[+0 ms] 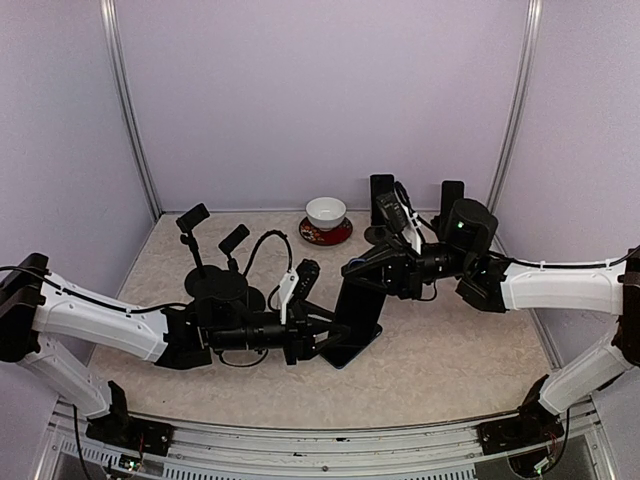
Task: Place the phone on the phone stand
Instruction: Pass from the left arm to the right, then pick up the phone stand from the center of the board.
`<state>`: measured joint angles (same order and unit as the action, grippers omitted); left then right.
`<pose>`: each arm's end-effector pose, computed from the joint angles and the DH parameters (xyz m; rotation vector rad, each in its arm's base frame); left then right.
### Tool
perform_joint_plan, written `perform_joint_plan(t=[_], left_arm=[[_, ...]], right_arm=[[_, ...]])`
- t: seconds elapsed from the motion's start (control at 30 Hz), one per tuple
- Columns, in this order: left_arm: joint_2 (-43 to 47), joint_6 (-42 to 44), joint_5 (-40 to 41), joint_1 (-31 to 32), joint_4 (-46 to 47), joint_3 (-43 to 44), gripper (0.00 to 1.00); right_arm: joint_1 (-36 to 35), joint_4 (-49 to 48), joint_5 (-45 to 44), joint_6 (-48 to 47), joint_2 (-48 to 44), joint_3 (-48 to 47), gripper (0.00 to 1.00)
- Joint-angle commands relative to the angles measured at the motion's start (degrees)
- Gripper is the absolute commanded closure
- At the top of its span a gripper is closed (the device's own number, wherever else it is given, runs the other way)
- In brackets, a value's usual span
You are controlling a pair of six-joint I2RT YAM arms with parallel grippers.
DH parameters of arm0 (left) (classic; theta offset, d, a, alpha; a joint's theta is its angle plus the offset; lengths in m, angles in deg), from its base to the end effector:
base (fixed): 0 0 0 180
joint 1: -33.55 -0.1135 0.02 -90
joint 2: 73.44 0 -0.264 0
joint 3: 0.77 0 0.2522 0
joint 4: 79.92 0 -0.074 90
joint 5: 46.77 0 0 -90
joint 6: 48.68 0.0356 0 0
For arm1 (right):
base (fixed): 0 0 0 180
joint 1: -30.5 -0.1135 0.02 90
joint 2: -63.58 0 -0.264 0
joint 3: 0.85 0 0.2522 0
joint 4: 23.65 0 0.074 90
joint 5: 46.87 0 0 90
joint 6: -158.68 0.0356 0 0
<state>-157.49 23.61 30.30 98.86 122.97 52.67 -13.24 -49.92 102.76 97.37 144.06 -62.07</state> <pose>0.1253 -0.2917 0.2331 0.9212 1.6312 -1.2375 0.1997 0.2336 0.3019 -1.1627 1.3632 1.6996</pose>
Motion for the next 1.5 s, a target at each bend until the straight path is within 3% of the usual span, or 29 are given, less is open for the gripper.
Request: perform_joint_plan(t=[0.0,0.07,0.23,0.63,0.87,1.2,1.47], left_arm=[[1.8,0.5,3.4,-1.0,0.3,0.9,0.53],[2.6,0.6,3.7,-1.1,0.1,0.5,0.43],[5.0,0.7,5.1,-1.2,-0.7,-0.7,0.31],[14.5,2.2,13.2,-1.2,-7.0,-2.1,0.11],[21.4,2.6,21.9,-2.2,-12.4,-2.8,0.05],[32.2,1.9,37.0,-6.9,-25.2,-1.4,0.01],[34.9,-4.0,39.4,-14.1,-33.1,-0.3,0.01]], right_arm=[[-1.4,0.5,0.7,-1.2,-0.1,-2.5,1.00],[-1.4,2.1,-0.1,-2.0,-0.5,-2.5,1.00],[-1.1,7.1,-3.6,-6.1,-1.1,-2.9,1.00],[0.8,15.1,-11.7,-8.7,-1.7,-3.6,1.00],[2.4,19.3,-18.9,-9.5,-2.4,-3.7,1.00],[4.1,22.1,-20.3,-8.7,-2.2,-3.9,1.00],[4.4,26.0,-23.1,-10.3,-1.1,-5.6,1.00]])
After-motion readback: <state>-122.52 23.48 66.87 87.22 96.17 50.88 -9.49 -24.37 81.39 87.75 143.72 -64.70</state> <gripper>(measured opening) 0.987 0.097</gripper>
